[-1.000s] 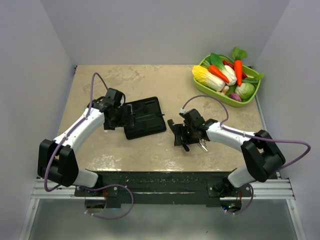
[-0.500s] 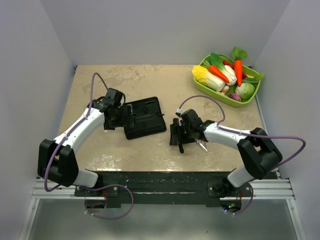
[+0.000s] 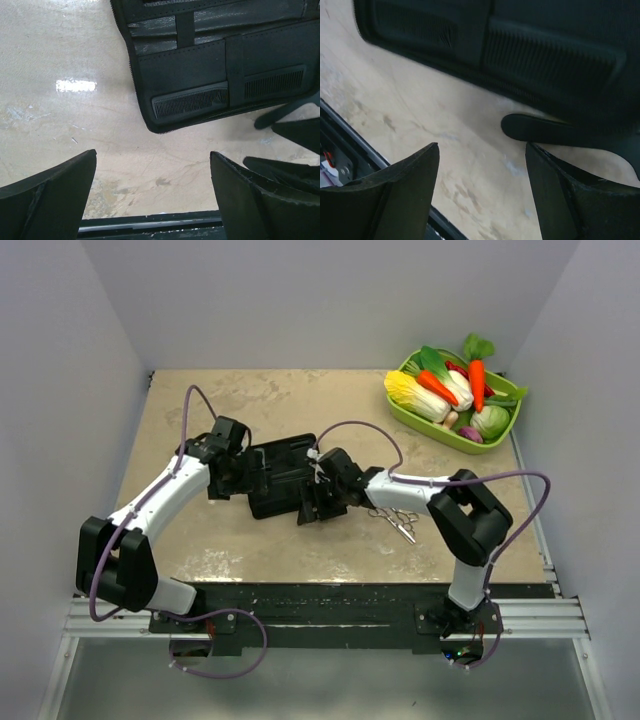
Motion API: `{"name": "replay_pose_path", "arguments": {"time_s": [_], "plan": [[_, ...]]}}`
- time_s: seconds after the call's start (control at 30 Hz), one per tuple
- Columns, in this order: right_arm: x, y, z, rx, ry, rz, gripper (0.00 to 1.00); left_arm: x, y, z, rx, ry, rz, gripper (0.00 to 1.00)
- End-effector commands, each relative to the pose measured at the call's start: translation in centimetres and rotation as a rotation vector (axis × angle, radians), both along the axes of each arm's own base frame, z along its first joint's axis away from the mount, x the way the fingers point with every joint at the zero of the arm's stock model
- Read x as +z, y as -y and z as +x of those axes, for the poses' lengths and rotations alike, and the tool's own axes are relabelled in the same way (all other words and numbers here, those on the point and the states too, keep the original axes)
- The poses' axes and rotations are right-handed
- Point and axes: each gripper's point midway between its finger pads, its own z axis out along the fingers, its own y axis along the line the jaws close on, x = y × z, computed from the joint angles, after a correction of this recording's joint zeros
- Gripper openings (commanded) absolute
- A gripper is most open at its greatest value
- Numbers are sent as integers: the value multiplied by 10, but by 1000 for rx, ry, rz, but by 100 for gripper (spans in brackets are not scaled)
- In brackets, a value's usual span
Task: Sort the hair-cutting tools
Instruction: Adjust the comb at the center of the board.
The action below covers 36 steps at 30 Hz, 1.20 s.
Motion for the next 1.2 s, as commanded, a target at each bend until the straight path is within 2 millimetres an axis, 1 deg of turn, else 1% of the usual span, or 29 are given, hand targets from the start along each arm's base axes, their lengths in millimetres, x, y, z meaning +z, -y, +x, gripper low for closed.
{"name": "replay_pose_path", "arguments": {"time_s": [0.0, 0.03, 0.1, 0.17, 0.2, 0.3, 0.37, 0.4, 0.43, 0.47, 0.5, 0.57, 0.6, 0.63, 0.67, 0.7, 0.73, 0.77, 0.8, 0.83, 0.87, 0.9, 0.93, 1.0, 1.03, 1.07, 1.1, 1.13, 1.17], "plan": [[-34, 3, 6, 25, -41, -114, 74, -3, 0, 6, -25, 16, 13, 100], [-29, -3, 15, 24, -24, -104, 74, -4, 1, 7, -27, 15, 10, 100], [-35, -4, 19, 30, -25, -129, 74, -4, 2, 9, -27, 16, 5, 100], [-31, -8, 26, 28, -6, -125, 74, -4, 3, 9, -26, 19, 2, 100], [-32, -7, 28, 28, 6, -136, 74, -5, 2, 10, -25, 16, 3, 100], [-22, -5, 33, 36, 35, -153, 74, -6, 2, 10, -26, 15, 7, 99], [0, -5, 38, 39, 78, -143, 75, -5, 2, 11, -26, 20, 6, 99], [7, 0, 36, 49, 85, -158, 75, -5, 2, 11, -25, 22, 7, 99], [28, 0, 42, 41, 128, -144, 75, -4, 2, 12, -24, 25, 6, 99], [38, 2, 42, 43, 144, -143, 76, -2, 2, 13, -24, 30, 6, 99], [45, 8, 40, 45, 149, -157, 77, -2, 2, 13, -24, 32, 7, 99], [73, 16, 47, 16, 198, -140, 77, 1, 3, 15, -22, 41, 5, 100], [79, 23, 48, 2, 201, -142, 77, 2, 2, 15, -21, 42, 6, 99], [85, 34, 56, -29, 203, -139, 77, 3, 2, 16, -18, 44, 5, 99], [96, 41, 59, -50, 216, -118, 78, 4, 3, 16, -20, 45, 3, 100], [92, 52, 62, -74, 211, -128, 78, 4, 3, 15, -21, 46, 1, 100], [89, 70, 74, -124, 211, -142, 78, 4, 3, 15, -21, 46, 1, 99], [87, 81, 81, -150, 221, -163, 78, 4, 3, 15, -22, 45, -2, 99], [77, 92, 83, -169, 203, -189, 78, 4, 3, 15, -21, 46, -2, 100], [72, 107, 93, -211, 199, -208, 78, 5, 3, 15, -22, 46, -2, 99], [67, 113, 97, -227, 199, -221, 78, 5, 3, 14, -24, 47, -1, 99], [56, 121, 103, -249, 191, -251, 78, 4, 3, 14, -25, 45, 0, 99], [53, 130, 110, -281, 187, -263, 78, 5, 3, 15, -25, 50, -2, 99], [39, 137, 119, -308, 174, -282, 78, 6, 3, 14, -27, 51, -3, 99], [36, 144, 124, -331, 165, -286, 77, 7, 4, 15, -27, 52, -3, 99], [32, 146, 127, -343, 156, -289, 77, 7, 3, 14, -28, 52, -3, 99], [31, 147, 131, -349, 158, -287, 77, 8, 3, 14, -28, 54, -2, 99], [23, 149, 132, -354, 141, -297, 76, 8, 2, 14, -27, 55, -1, 99], [21, 148, 133, -357, 135, -298, 76, 9, 2, 14, -28, 55, 1, 99]]}}
